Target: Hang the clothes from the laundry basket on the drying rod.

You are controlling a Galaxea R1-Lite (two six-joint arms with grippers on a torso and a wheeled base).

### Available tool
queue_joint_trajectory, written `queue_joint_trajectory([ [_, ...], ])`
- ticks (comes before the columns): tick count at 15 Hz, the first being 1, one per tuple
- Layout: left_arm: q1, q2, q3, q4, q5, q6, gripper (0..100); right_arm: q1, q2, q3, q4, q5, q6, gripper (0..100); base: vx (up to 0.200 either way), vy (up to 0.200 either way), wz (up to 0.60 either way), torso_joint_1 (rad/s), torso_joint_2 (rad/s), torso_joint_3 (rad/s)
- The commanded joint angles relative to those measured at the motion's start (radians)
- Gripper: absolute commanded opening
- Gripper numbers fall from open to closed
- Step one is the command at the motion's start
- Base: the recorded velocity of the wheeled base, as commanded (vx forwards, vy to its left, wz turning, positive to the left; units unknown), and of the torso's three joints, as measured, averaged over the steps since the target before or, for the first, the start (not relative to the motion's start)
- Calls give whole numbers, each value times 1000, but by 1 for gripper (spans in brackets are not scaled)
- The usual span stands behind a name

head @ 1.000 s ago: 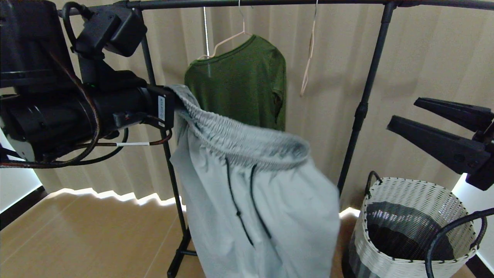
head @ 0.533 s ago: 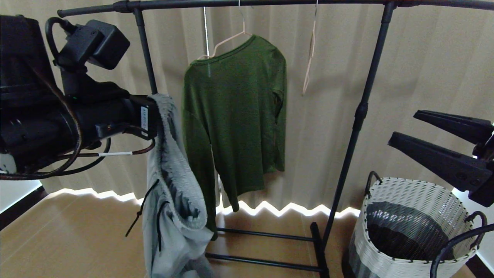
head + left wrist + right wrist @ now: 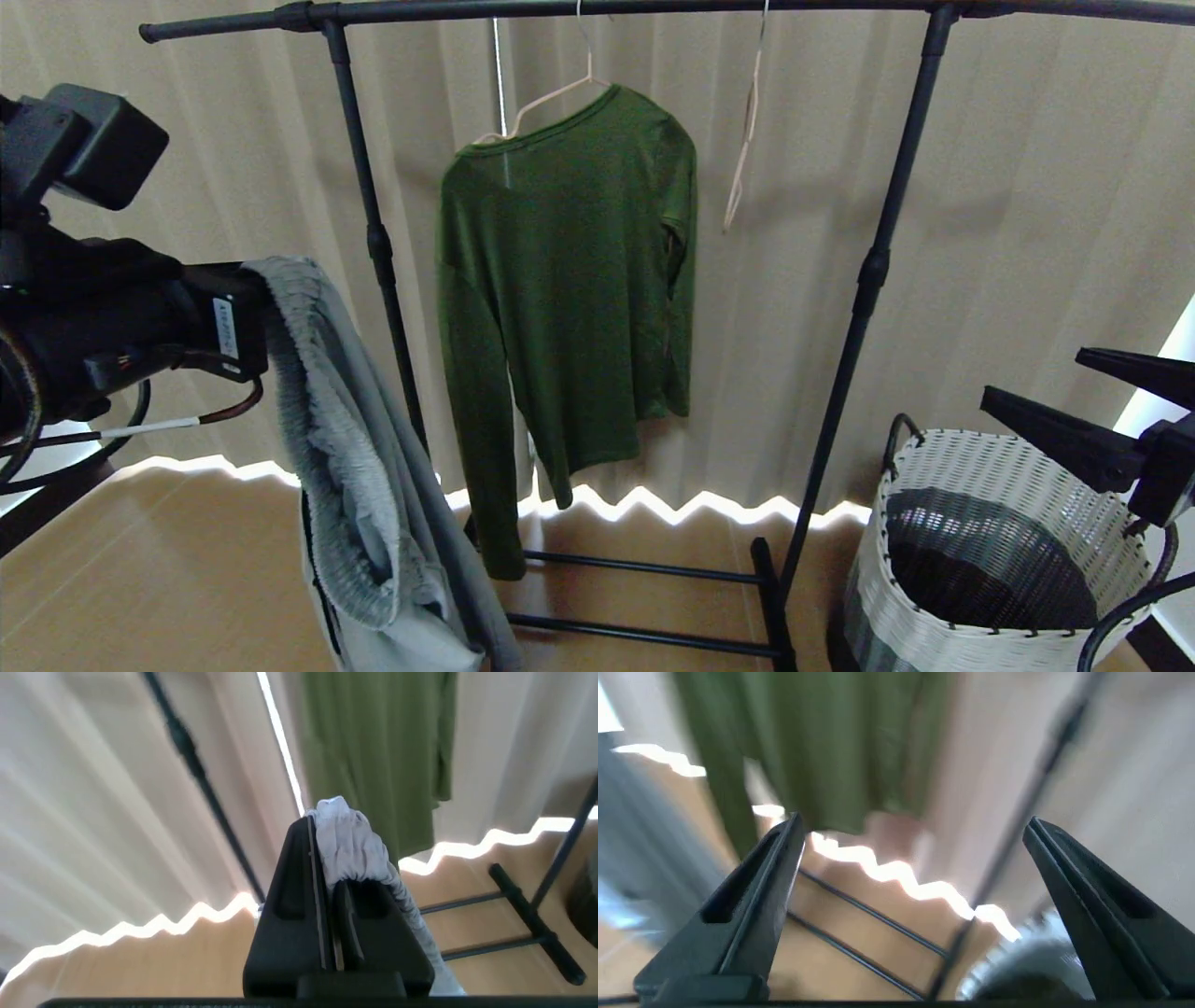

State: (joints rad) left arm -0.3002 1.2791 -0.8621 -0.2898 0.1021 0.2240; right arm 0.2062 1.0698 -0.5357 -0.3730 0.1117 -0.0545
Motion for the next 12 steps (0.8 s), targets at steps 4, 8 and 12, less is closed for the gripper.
queue_joint_trajectory([
  [4, 7, -80, 38, 0, 1, -2, 0, -19, -1, 88, -103, -6, -1, 100, 0, 0, 0, 0, 0, 0],
  [8, 7, -110, 74, 0, 1, -2, 0, -64, 7, 198, -331, -3, -28, 100, 0, 0, 0, 0, 0, 0],
  [12, 7, -107, 83, -2, 1, -5, 0, -93, 119, 200, -437, -3, -91, 100, 0, 0, 0, 0, 0, 0],
])
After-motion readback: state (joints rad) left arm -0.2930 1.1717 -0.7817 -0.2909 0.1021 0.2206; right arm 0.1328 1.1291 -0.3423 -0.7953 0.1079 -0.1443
